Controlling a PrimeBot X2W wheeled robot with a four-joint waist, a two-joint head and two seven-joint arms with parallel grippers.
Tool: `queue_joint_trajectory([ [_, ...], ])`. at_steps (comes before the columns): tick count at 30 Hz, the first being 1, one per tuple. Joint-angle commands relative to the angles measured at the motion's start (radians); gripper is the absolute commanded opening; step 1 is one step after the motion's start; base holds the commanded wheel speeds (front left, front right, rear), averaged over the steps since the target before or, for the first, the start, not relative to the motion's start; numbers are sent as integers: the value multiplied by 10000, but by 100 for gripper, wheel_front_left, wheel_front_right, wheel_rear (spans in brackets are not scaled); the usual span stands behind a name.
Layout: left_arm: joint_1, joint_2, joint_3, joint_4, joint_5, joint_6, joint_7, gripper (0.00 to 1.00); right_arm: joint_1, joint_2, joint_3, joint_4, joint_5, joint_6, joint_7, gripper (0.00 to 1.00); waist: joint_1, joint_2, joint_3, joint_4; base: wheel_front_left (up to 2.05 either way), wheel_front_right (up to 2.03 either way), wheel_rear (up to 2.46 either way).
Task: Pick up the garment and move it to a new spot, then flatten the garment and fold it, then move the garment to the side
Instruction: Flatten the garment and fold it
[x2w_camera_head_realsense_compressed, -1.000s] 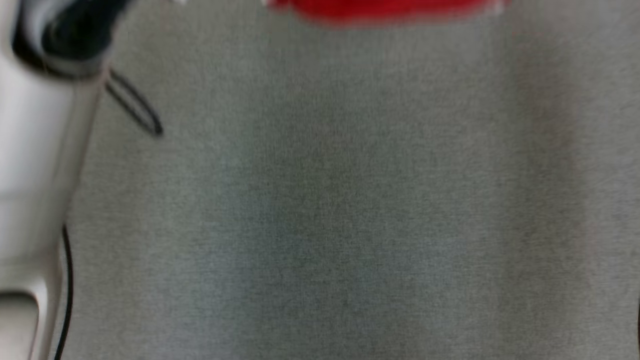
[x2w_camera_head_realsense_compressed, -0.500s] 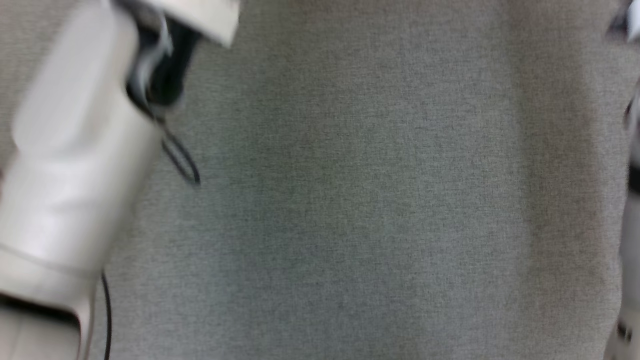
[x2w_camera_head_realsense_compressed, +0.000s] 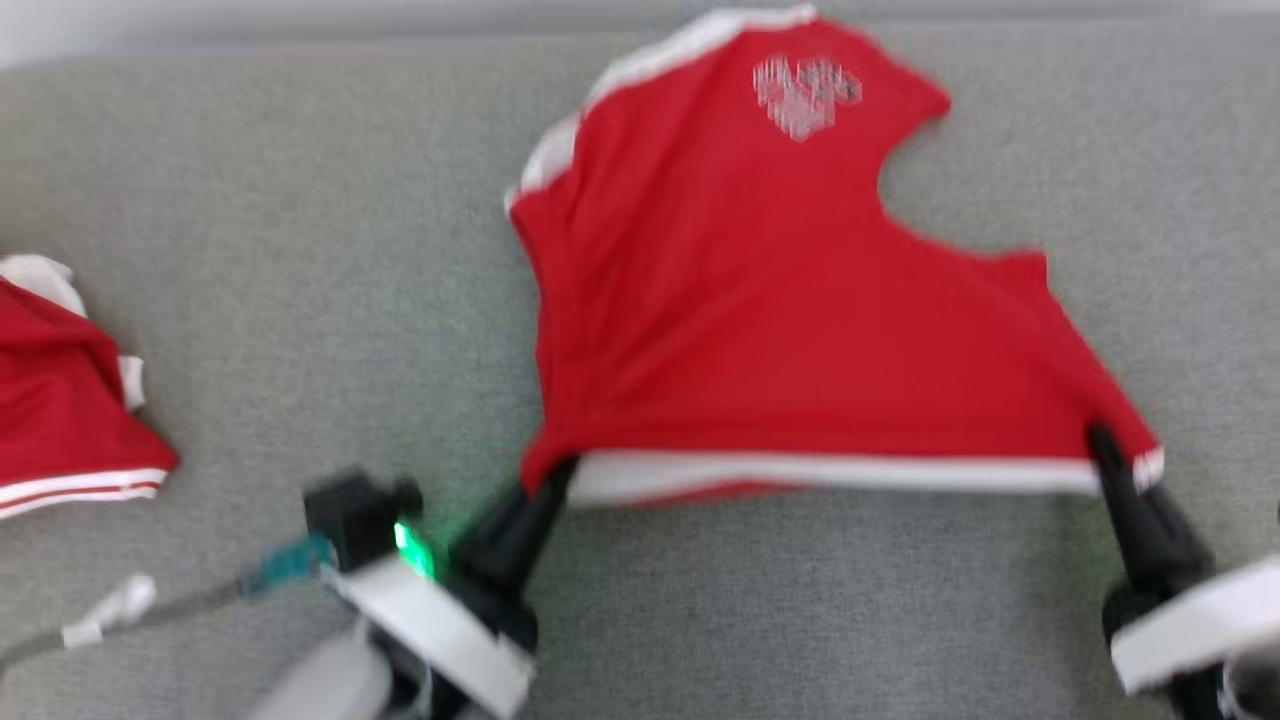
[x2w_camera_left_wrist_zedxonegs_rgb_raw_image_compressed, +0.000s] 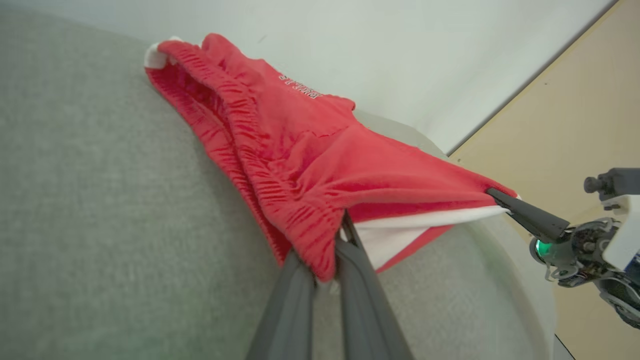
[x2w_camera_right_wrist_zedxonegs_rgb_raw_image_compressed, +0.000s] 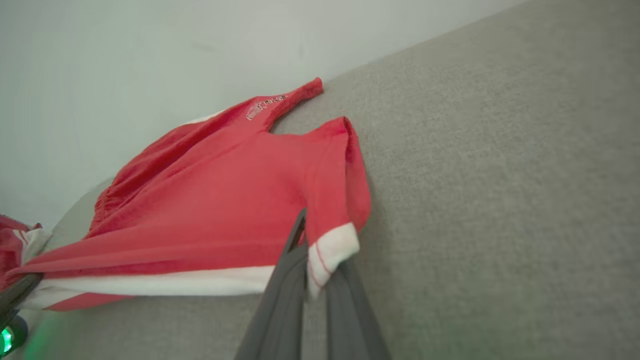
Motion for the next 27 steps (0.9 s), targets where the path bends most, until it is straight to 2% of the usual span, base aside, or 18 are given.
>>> queue_joint_trajectory([
  [1,779,82,29,-127,107,138,-2,0,736,-187,-116,-93,-66,-26,4,0,1,0,-790,79,0,0,0],
  [9,4422,170,-226,-1527,229,1089,-5,0,4622,-414,-597,-1427,-10,-32,715,0,1,0,-2137,10,0,0,0],
  [14,5302,259,-155,-2439,-8,1482,7,0,5762,-339,-1344,-2577,211,-34,1308,0,1,0,-2282,122,0,0,0],
  [19,4620,236,-146,-3104,-167,1412,548,0,4776,-297,-1835,-3050,432,-34,2371,0,1,0,-1906,497,0,0,0],
  [24,3343,-267,-121,-3690,-983,1104,1616,0,2843,-403,-2432,-3065,396,-28,4194,0,1,0,-1102,1329,0,0,0],
  [27,2536,-628,-27,-3768,-1419,1063,2192,0,1445,-222,-2890,-2751,284,-26,5559,0,1,0,-562,1779,0,0,0],
])
